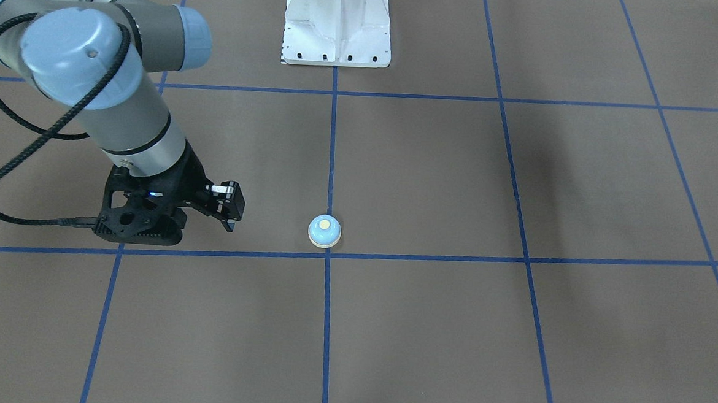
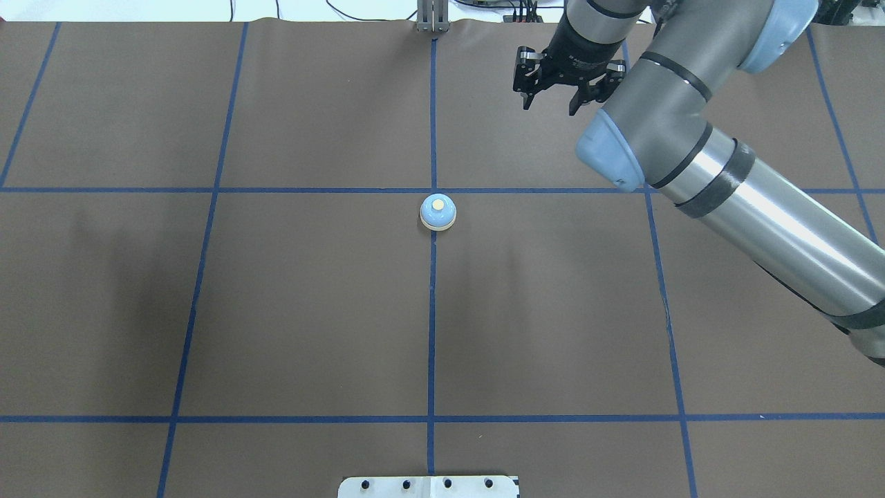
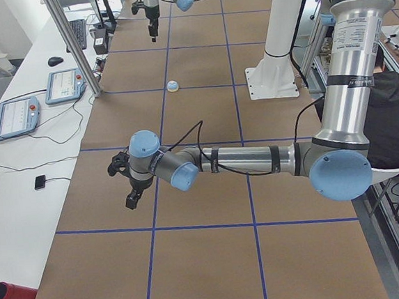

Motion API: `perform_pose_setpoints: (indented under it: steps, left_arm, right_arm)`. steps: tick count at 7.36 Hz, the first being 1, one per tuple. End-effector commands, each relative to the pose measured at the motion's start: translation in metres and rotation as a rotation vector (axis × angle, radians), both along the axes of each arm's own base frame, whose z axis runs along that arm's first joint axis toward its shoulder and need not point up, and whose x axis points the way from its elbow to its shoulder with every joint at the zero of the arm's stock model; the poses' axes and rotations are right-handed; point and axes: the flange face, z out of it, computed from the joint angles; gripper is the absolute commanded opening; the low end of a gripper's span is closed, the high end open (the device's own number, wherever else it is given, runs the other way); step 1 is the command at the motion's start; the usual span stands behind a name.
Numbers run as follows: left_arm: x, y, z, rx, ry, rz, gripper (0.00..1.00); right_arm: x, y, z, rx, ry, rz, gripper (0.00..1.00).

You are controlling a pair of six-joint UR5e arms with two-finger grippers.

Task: Place and press bell with both arms
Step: 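Move the right gripper over the bell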

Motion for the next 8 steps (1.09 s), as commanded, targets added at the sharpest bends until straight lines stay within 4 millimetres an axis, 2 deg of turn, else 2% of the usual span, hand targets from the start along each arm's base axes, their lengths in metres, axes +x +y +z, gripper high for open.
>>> perform_pose_setpoints:
  steps: [1,2,3,4,5,7,8]
  left_arm:
    - [-0.044,0.049,-0.013,-0.062,-0.065,0.067,1.00]
    - [-0.047,0.072,-0.021,-0.084,-0.069,0.067,1.00]
    - [-0.049,0.096,-0.029,-0.101,-0.070,0.068,1.00]
    - [-0.050,0.105,-0.037,-0.113,-0.070,0.067,1.00]
    - [-0.050,0.106,-0.038,-0.118,-0.070,0.068,1.00]
    - [-0.049,0.105,-0.039,-0.118,-0.070,0.069,1.00]
    - [-0.049,0.105,-0.039,-0.118,-0.070,0.069,1.00]
  right_arm:
    - [-0.031,0.012,-0.002,-0.005,0.027,0.009,0.00]
    - [-0.048,0.012,-0.007,-0.011,0.020,0.008,0.00]
    - [-0.078,0.008,-0.008,-0.042,0.003,0.027,0.00]
    - [-0.101,0.000,-0.009,-0.059,-0.022,0.046,0.00]
    - [-0.118,-0.003,-0.015,-0.067,-0.013,0.045,0.00]
    - [-0.156,0.010,-0.038,-0.046,0.001,0.020,0.00]
    - [-0.167,0.016,-0.037,-0.049,0.006,0.004,0.00]
